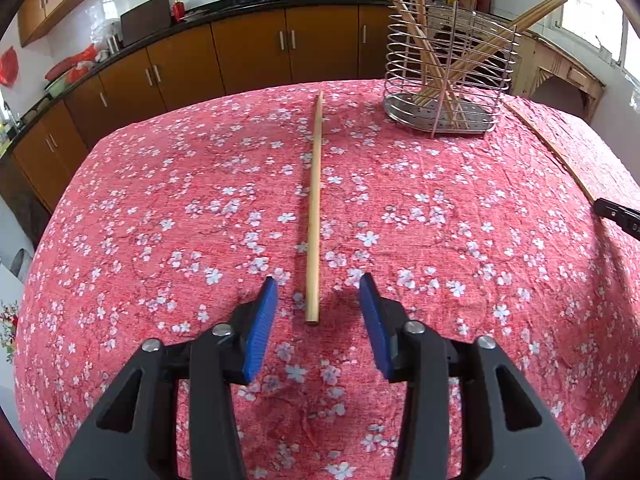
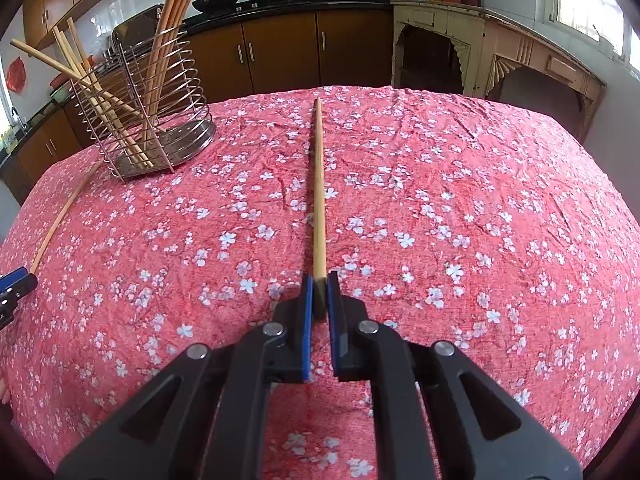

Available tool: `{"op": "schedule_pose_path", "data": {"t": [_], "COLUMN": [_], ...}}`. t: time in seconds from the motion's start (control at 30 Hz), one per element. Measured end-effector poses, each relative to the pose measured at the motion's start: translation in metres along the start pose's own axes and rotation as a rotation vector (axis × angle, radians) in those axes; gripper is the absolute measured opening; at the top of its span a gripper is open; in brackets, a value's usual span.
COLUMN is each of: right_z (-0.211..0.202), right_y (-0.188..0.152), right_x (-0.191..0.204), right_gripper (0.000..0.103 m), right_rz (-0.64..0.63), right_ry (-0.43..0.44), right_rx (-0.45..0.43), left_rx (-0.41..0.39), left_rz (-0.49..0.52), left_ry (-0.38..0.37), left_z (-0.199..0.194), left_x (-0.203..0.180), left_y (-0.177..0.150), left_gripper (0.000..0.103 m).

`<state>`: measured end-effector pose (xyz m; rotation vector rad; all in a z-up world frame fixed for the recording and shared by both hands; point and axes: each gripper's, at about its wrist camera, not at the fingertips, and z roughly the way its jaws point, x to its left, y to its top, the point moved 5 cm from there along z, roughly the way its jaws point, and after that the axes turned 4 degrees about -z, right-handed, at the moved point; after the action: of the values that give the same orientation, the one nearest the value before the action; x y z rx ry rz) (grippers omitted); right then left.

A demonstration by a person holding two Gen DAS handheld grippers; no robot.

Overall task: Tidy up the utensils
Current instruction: 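Lift both held chopsticks and carry them over the wire basket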

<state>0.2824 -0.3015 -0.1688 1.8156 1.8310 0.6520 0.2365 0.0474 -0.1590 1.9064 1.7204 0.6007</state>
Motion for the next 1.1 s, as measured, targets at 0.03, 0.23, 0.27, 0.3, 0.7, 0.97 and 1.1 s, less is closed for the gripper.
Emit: {"op": "schedule_pose_path", "data": {"t": [0.03,0.23,0.27,0.3,0.7,0.97,1.1], "right_z": [0.000,-0.004,-0.007,-0.010,-0.082,-0.131,-0.146], "right_y": [0.000,-0.002,-0.003,-0.004,0.017,0.041,0.059], "right_x": [0.001,0.001,0.001,0.000,-0.007,-0.002,0.000], "right_gripper": [0.009,0.008,0.008,0.008,0.008,0.008,0.008], "right_rz": [-0.004,-0.002,0.000,-0.001,0.029,0.023,0.026], "right_ry": [-0.004,0.002,0.002,0.000,0.040,0.054,0.054], "right_rx": [0.000,-0.006,-0.012,-0.021,-0.220,-0.365,-0.419], "left_rx": [-0.001,0.006,0.008,0.008,-0.199,-0.333,-0.376], "left_rz": [0.009,0.006,0.006,0.006,-0.032,-0.064,-0.084], "left_ry": [-0.003,-0.021,-0.026,-0.029,-0.088,-0.129,-0.148], "left_z": [0.000,-0.002,-0.003,-0.004,-0.077,-0.115,-0.126], "left_x": [-0.002,-0.003,-0.002,-0.002,0.001,-0.003,-0.002], "left_y": [0.000,-0.002,-0.003,-0.005,0.019,0.055,0.072], "left_gripper": [0.029,0.007,0.007,0.007,0.007,0.007,0.007]}}
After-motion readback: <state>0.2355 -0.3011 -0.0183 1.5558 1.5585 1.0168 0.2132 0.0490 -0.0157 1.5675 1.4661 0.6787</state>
